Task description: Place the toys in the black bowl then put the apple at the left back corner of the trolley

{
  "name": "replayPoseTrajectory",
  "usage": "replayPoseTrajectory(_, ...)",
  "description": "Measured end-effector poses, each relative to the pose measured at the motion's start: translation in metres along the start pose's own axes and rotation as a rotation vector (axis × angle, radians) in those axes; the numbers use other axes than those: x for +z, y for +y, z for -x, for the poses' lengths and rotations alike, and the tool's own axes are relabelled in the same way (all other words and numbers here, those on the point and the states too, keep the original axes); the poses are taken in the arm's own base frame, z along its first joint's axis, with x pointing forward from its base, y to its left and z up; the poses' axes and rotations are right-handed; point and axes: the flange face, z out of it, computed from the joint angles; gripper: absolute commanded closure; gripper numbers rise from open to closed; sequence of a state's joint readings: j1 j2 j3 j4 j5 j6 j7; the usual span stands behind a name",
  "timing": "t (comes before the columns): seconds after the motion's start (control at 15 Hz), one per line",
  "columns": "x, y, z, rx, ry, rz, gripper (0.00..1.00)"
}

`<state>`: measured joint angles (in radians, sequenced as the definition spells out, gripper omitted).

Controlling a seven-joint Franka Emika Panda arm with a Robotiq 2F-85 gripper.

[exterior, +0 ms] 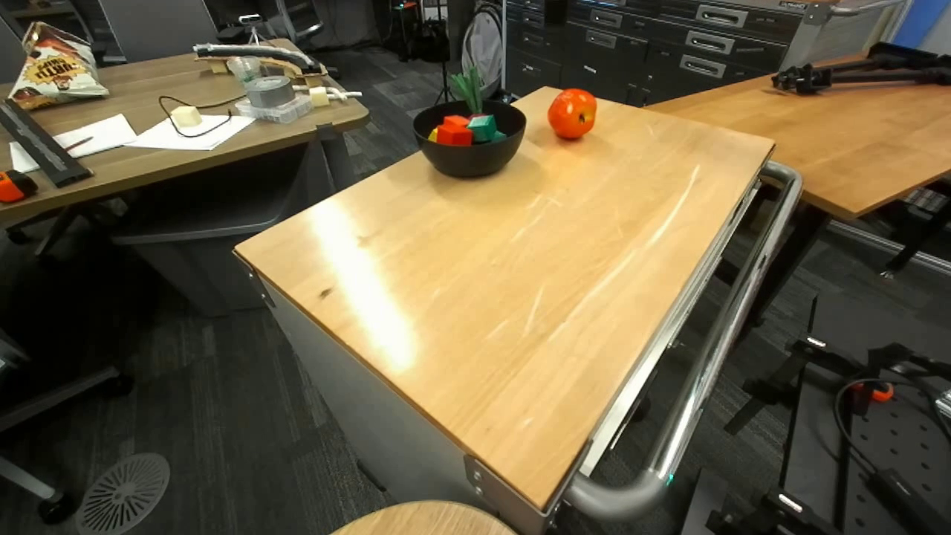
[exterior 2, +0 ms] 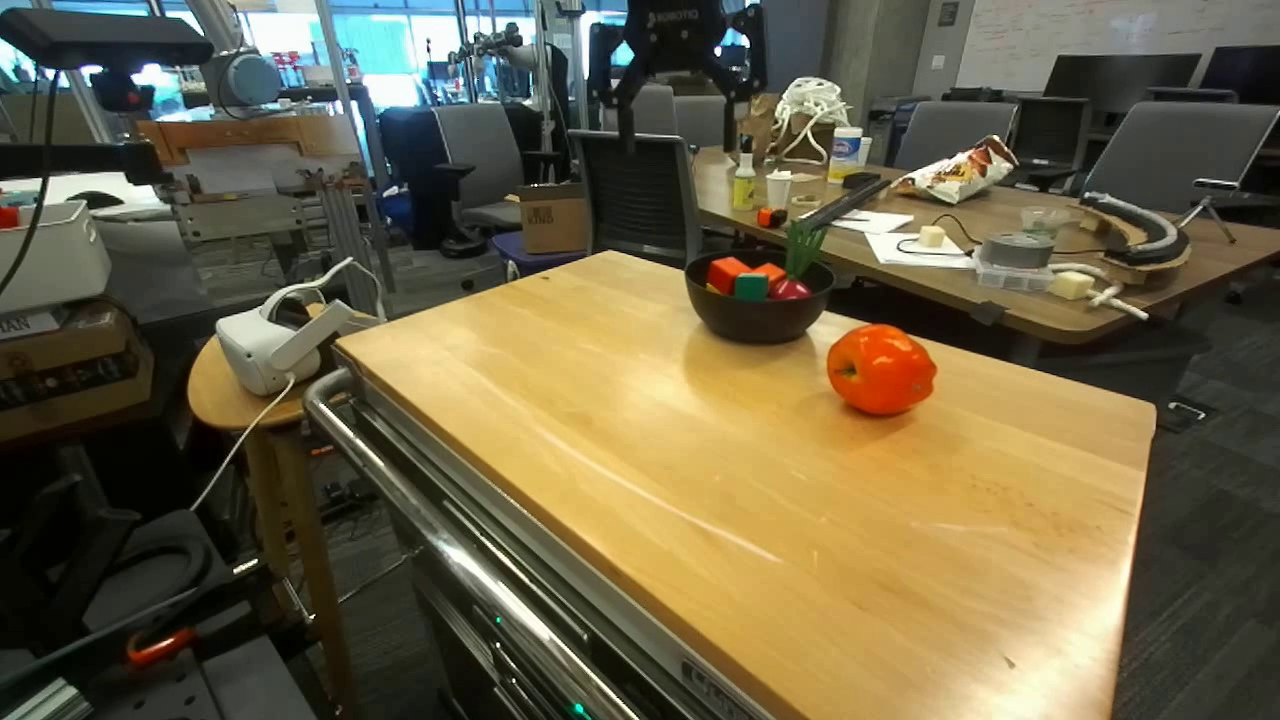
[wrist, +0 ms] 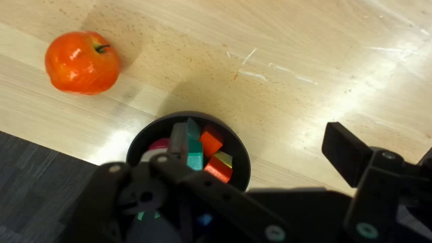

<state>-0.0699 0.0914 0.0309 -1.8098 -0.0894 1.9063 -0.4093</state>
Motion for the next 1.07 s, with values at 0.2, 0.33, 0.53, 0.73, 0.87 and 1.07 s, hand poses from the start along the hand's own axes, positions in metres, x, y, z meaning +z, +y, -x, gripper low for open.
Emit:
replayPoseTrajectory(0.2,0.0,0.0,0.004,0.001,-0.007,-0.004,0.0)
replayPoseTrajectory(0.33,0.006,0.001,0.004,0.035,-0.026,-0.012,0.0)
replayPoseTrajectory(0.53,0.015,0.023,0.018,0.193,-0.074,-0.023,0.0)
replayPoseTrajectory(0.73,0.003,0.068,0.057,0.362,-0.062,-0.009,0.0)
replayPoseTrajectory(0.87,-0.015,0.084,0.088,0.448,-0.034,-0.001,0.0)
replayPoseTrajectory(1.07,-0.028,0.077,0.103,0.476,-0.015,0.0,0.0)
